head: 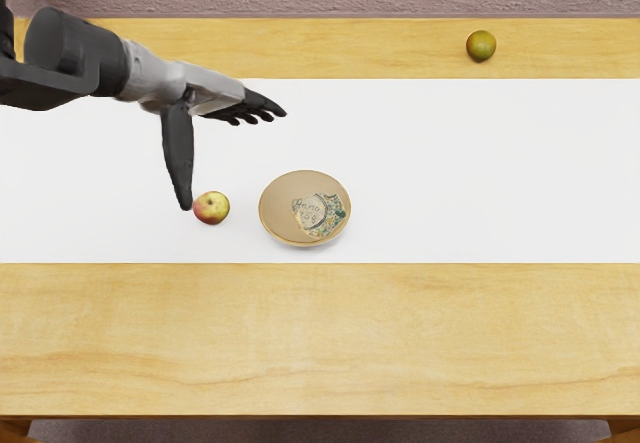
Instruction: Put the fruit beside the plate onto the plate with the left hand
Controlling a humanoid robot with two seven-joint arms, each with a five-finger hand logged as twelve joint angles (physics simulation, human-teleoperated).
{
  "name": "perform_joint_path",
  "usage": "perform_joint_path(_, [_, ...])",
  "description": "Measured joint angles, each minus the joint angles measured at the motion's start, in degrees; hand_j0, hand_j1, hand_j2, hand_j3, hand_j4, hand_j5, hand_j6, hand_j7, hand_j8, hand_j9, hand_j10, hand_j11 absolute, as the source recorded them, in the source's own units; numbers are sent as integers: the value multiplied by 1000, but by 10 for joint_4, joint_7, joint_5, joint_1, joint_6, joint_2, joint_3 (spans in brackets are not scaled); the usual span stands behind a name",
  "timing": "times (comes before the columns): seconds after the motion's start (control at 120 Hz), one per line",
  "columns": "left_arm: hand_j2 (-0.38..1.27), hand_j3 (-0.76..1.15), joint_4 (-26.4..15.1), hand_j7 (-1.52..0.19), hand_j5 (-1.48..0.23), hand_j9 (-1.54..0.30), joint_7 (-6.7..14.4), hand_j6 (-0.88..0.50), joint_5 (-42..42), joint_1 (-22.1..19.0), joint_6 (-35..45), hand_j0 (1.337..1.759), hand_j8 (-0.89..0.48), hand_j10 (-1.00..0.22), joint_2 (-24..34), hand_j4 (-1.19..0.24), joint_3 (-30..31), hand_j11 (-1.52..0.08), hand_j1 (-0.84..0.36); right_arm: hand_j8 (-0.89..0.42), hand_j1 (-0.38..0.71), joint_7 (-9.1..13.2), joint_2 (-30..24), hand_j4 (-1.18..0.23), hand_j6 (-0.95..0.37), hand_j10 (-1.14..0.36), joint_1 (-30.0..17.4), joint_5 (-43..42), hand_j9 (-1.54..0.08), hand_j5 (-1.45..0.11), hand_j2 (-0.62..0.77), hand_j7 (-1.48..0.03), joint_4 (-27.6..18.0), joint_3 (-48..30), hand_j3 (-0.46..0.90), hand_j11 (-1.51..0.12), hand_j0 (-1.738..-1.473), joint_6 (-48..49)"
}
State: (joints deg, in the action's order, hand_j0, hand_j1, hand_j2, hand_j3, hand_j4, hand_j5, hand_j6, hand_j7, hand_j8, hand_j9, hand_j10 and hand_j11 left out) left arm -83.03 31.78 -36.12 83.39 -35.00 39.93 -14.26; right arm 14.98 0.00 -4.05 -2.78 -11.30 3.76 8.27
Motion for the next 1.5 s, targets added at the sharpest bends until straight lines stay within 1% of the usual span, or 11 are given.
perform_joint_path(0.067, [5,0,-1,-28,-28,-28,15,-24,-75,-1,20,1658,-24,-23,-2,-23,6,-28,324,0,-349,0,0,0,0,0,0,0,0,0,0,0,0,0,0,0,-1658,0])
perform_joint_path(0.142, [5,0,-13,-28,-28,-28,24,-24,-144,-28,67,1658,-24,-23,-10,-24,15,-28,324,0,-349,0,0,0,0,0,0,0,0,0,0,0,0,0,0,0,-1658,0])
perform_joint_path(0.258, [5,0,-26,-28,-29,-28,30,-25,-227,-72,143,1658,-25,-24,-21,-24,22,-28,324,0,-349,0,0,0,0,0,0,0,0,0,0,0,0,0,0,0,-1658,0])
perform_joint_path(0.392, [5,0,-23,-29,-29,-29,31,-26,-283,-125,198,1658,-26,-25,-45,-25,24,-29,323,0,-349,0,0,0,0,0,0,0,0,0,0,0,1,0,0,0,-1658,0])
perform_joint_path(0.492, [6,0,-39,-30,-30,-30,32,-27,-301,-137,226,1658,-27,-26,-25,-26,25,-29,323,0,-349,0,0,0,0,0,0,0,0,0,0,0,0,-1,0,0,-1658,0])
perform_joint_path(0.7, [6,0,-61,-30,-31,-30,32,-28,-338,-170,247,1658,-28,-26,-42,-27,39,-30,323,0,-349,0,0,0,0,0,0,0,0,0,0,0,0,-1,0,0,-1658,0])
perform_joint_path(0.808, [7,0,-54,-32,-32,-32,32,-29,-359,-193,257,1658,-29,-27,-48,-28,41,-31,322,0,-349,0,0,0,0,0,0,0,0,0,0,0,0,-1,0,0,-1658,0])
perform_joint_path(1.158, [26,0,-15,-153,-153,-153,32,-123,-413,-214,294,1658,-122,-121,-86,-121,54,-153,210,0,-349,0,0,0,0,0,0,0,0,0,0,0,0,-1,0,0,-1658,0])
perform_joint_path(1.192, [28,0,-13,-166,-167,-166,32,-133,-414,-216,295,1658,-133,-131,-97,-132,54,-166,198,0,-349,0,0,0,0,0,0,0,0,0,0,0,0,-1,0,0,-1658,0])
perform_joint_path(1.325, [38,0,-13,-229,-230,-229,32,-182,-416,-223,296,1658,-181,-180,-96,-180,56,-229,139,0,-349,0,0,0,0,0,0,0,0,0,0,0,0,-1,0,0,-1658,0])
perform_joint_path(1.5, [44,0,-16,-269,-270,-269,32,-212,-417,-223,296,1658,-212,-210,-96,-211,59,-269,103,0,-349,0,0,0,0,0,0,0,0,0,0,0,0,-1,0,0,-1658,0])
